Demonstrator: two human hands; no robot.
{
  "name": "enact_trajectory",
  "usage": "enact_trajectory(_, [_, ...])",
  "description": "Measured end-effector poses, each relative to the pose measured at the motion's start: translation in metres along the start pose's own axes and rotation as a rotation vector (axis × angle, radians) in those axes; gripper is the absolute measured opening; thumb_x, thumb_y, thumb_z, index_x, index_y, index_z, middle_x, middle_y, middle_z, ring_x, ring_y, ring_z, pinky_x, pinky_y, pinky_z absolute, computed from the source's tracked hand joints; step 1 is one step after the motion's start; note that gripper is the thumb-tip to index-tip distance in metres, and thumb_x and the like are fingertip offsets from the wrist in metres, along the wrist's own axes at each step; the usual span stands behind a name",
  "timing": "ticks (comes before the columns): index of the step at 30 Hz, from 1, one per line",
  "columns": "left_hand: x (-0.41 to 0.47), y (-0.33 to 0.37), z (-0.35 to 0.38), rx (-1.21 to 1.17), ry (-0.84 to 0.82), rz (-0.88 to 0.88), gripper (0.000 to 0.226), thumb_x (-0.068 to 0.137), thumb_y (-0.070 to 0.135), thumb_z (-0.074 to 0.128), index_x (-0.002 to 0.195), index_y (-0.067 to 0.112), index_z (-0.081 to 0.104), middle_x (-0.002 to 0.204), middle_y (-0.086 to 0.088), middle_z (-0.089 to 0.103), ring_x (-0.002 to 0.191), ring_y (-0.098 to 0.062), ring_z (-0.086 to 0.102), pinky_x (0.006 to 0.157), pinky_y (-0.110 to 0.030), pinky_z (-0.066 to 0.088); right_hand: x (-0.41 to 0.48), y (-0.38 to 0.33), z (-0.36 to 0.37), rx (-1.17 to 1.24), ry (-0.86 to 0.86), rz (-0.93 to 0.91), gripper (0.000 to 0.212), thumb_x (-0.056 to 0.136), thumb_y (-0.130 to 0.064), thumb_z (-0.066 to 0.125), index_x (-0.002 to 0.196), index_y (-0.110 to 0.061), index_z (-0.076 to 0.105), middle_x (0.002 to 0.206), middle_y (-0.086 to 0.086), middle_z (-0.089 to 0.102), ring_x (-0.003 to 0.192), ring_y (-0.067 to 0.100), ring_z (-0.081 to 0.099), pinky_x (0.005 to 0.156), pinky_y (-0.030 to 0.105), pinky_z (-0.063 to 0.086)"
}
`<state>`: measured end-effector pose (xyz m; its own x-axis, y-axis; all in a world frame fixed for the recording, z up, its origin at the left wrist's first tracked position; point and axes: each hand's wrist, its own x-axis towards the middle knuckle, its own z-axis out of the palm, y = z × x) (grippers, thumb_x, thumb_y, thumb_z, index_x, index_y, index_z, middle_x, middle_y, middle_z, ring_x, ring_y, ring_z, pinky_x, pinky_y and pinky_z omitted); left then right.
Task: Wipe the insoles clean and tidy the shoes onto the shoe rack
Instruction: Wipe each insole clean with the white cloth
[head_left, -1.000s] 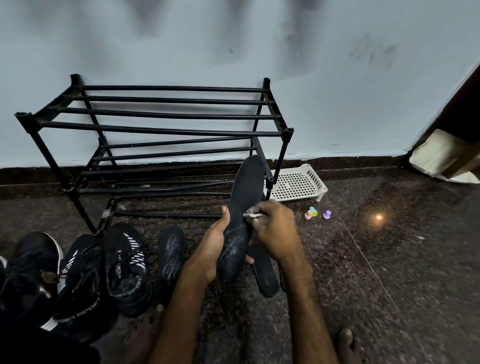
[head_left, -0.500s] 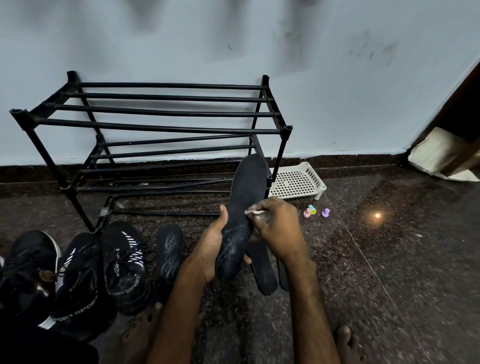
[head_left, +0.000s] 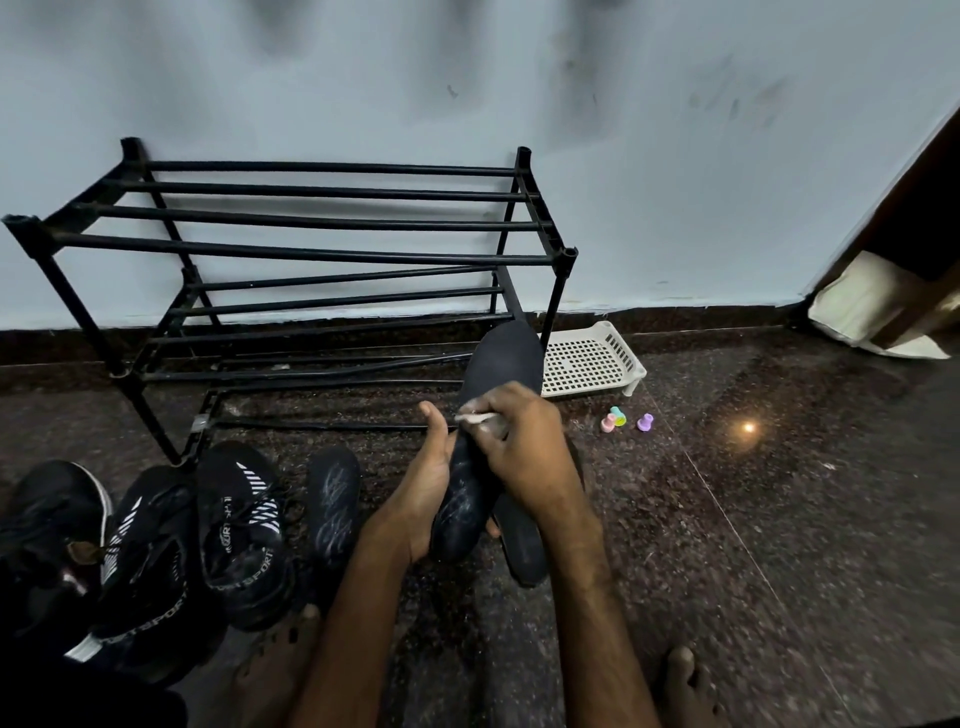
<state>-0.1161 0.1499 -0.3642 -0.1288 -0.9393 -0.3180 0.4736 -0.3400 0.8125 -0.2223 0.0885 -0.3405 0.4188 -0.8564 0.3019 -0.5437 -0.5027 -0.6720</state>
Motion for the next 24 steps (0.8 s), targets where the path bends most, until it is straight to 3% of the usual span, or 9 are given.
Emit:
enact_trajectory(3, [0.001,-0.002,-0.004,-0.035,0.015,0.002,0.097,0.084,0.076,0.001,0.119,0.012,0.065,0.093,-0.018,0.072,0.069,-0.030,0.070,0.042,-0.038,0.054,-0.002,0.002,-0.007,-0.016,-0.150,-0.001,0.010,0.081,-0.012,0.075,0.090,-0.016,0.076,0.092,-0.002,0.067,0.086,0.010,0.062,0.080,0.019,0.047])
enact_trajectory(6, [0.001,-0.003,-0.006,-0.039,-0.016,0.005,0.098,0.083,0.077,0.000,0.131,0.013,0.058,0.087,-0.014,0.072,0.061,-0.025,0.069,0.043,-0.036,0.055,0.003,0.009,-0.008,-0.148,0.022,0.077,0.013,0.085,-0.014,0.073,0.097,-0.013,0.076,0.098,0.001,0.066,0.090,0.016,0.063,0.086,0.030,0.051])
enact_trajectory(8, [0.001,-0.001,-0.003,0.004,-0.042,0.011,0.099,0.083,0.077,-0.003,0.132,0.013,0.056,0.083,-0.011,0.072,0.061,-0.023,0.069,0.044,-0.036,0.055,0.005,0.002,-0.007,-0.117,0.085,0.050,0.014,0.085,-0.011,0.072,0.099,-0.013,0.075,0.099,0.000,0.065,0.090,0.015,0.063,0.087,0.027,0.051])
enact_trajectory(11, [0.001,0.000,-0.006,-0.007,-0.023,0.024,0.101,0.081,0.078,-0.002,0.128,0.012,0.058,0.089,-0.015,0.072,0.065,-0.027,0.069,0.043,-0.037,0.055,0.002,-0.004,-0.009,-0.021,-0.120,-0.001,0.011,0.084,-0.013,0.074,0.093,-0.016,0.076,0.096,-0.003,0.066,0.087,0.008,0.061,0.079,0.016,0.047])
enact_trajectory(13, [0.001,0.000,-0.010,-0.033,-0.009,0.027,0.102,0.080,0.080,0.001,0.131,0.014,0.057,0.095,-0.018,0.071,0.067,-0.028,0.069,0.044,-0.038,0.056,0.003,-0.003,-0.011,-0.076,-0.182,0.039,0.008,0.083,-0.016,0.075,0.091,-0.018,0.076,0.095,-0.003,0.067,0.087,0.010,0.061,0.080,0.022,0.048])
enact_trajectory(17, [-0.001,0.002,-0.007,-0.021,-0.040,0.008,0.103,0.081,0.079,-0.003,0.131,0.009,0.055,0.078,-0.012,0.070,0.059,-0.023,0.068,0.043,-0.036,0.055,0.005,-0.006,-0.002,-0.153,0.035,0.034,0.013,0.085,-0.010,0.071,0.097,-0.013,0.074,0.098,0.000,0.064,0.087,0.014,0.061,0.084,0.026,0.050])
enact_trajectory(21, [-0.003,-0.001,-0.006,-0.009,-0.017,-0.007,0.105,0.079,0.082,-0.001,0.109,0.011,0.070,0.079,-0.017,0.068,0.060,-0.028,0.066,0.044,-0.037,0.054,0.001,-0.010,-0.005,-0.005,-0.186,-0.004,0.011,0.082,-0.012,0.074,0.090,-0.018,0.076,0.094,-0.004,0.066,0.087,0.009,0.061,0.082,0.023,0.049])
enact_trajectory(24, [-0.001,-0.004,-0.006,-0.038,-0.031,-0.026,0.108,0.075,0.085,0.002,0.116,0.010,0.067,0.083,-0.020,0.065,0.062,-0.030,0.064,0.046,-0.038,0.055,0.006,-0.001,-0.009,-0.104,-0.125,0.033,0.011,0.083,-0.014,0.074,0.093,-0.018,0.076,0.095,-0.003,0.066,0.088,0.012,0.061,0.084,0.026,0.049])
